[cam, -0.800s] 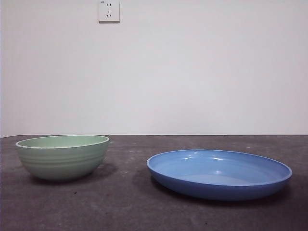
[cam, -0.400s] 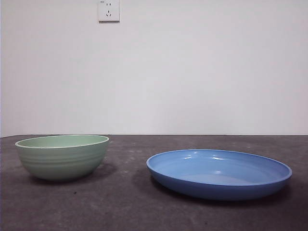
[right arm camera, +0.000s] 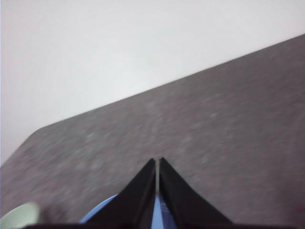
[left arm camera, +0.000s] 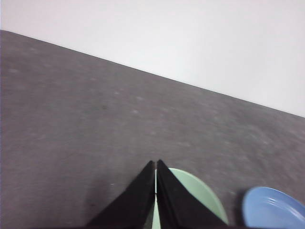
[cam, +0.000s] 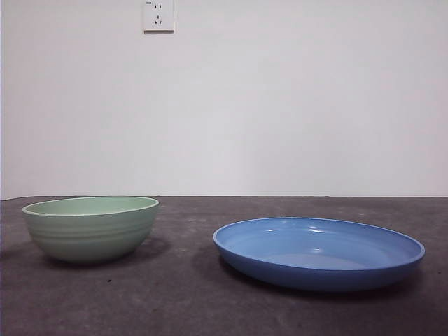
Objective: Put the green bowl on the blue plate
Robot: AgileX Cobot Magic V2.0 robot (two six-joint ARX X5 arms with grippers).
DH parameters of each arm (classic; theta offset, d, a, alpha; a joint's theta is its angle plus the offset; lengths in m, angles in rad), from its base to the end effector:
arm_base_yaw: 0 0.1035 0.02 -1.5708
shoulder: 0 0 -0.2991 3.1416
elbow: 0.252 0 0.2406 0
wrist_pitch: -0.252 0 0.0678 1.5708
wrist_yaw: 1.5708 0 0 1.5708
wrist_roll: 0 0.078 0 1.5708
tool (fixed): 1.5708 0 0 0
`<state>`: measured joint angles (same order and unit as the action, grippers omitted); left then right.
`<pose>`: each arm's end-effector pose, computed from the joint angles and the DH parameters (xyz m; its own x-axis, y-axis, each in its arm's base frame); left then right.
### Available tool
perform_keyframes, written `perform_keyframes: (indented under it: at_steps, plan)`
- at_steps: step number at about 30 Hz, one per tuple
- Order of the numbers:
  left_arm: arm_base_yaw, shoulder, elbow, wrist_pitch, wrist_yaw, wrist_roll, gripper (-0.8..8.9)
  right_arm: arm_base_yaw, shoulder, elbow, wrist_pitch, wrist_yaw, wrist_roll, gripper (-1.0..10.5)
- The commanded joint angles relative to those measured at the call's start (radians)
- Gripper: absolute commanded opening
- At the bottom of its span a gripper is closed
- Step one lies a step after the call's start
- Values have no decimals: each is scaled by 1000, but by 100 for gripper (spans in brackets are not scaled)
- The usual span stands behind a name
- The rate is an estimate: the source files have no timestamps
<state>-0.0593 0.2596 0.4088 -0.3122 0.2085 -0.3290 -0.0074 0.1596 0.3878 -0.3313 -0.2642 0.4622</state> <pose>0.0935 -0.0217 0.2509 0.9514 -0.2638 -0.1588 0.1955 0.9159 -0.3506 0.0806 0.0198 0.2475 0.9621 0.2540 -0.0993 -0.1802 0.8654 0.4676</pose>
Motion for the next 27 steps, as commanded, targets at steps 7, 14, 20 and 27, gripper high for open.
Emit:
perform_keyframes:
  at_steps: [7, 14, 20, 27]
  plan:
    - [-45, 247, 275, -40, 227, -6, 9, 24, 215, 248, -129, -169, -74, 8]
    - [-109, 409, 409, -40, 379, 7, 9, 55, 388, 425, -294, -278, -230, 8]
    - [-184, 517, 470, -44, 482, 26, 9, 93, 482, 517, -338, -360, -272, 8]
    - [-231, 552, 473, -55, 495, 32, 8, 112, 497, 529, -337, -366, -273, 8]
